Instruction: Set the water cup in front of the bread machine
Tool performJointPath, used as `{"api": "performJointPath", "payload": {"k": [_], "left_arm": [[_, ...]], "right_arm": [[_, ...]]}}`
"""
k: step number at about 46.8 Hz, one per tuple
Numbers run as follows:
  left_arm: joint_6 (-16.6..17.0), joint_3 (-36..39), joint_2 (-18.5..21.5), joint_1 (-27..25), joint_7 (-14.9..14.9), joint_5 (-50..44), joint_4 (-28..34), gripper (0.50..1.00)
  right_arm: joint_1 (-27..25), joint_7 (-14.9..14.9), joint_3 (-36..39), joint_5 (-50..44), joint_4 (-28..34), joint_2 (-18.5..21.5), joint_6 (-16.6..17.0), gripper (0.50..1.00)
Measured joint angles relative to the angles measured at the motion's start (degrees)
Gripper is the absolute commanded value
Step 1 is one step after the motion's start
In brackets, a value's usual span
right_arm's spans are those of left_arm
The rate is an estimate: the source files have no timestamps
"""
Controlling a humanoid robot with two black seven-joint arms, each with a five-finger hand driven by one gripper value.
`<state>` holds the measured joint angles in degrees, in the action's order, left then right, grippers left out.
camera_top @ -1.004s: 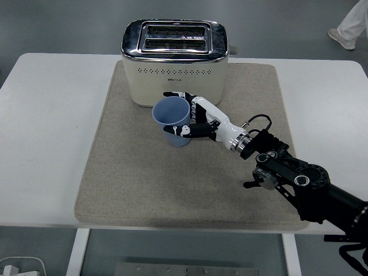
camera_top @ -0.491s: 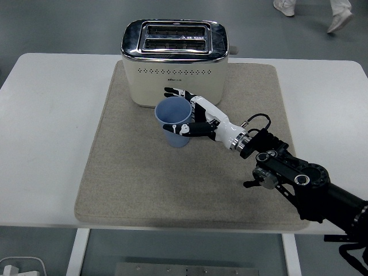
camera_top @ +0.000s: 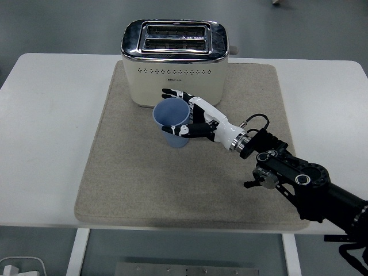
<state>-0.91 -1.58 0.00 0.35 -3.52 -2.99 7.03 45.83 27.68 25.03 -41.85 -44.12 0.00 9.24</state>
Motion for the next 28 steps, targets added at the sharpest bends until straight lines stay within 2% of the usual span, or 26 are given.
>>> {"api": "performJointPath", "payload": {"k": [19,28], "left_arm": [[0.0,0.0,0.0,0.0,0.0,0.0,0.0,1.000],[0.0,0.0,0.0,0.0,0.0,0.0,0.0,1.000]], "right_arm": [[0.2,0.4,0.5,0.2,0.1,-3.7,0.3,0.924],[0.2,0.5,1.0,0.3,0.0,-6.6,3.3,0.924]]}}
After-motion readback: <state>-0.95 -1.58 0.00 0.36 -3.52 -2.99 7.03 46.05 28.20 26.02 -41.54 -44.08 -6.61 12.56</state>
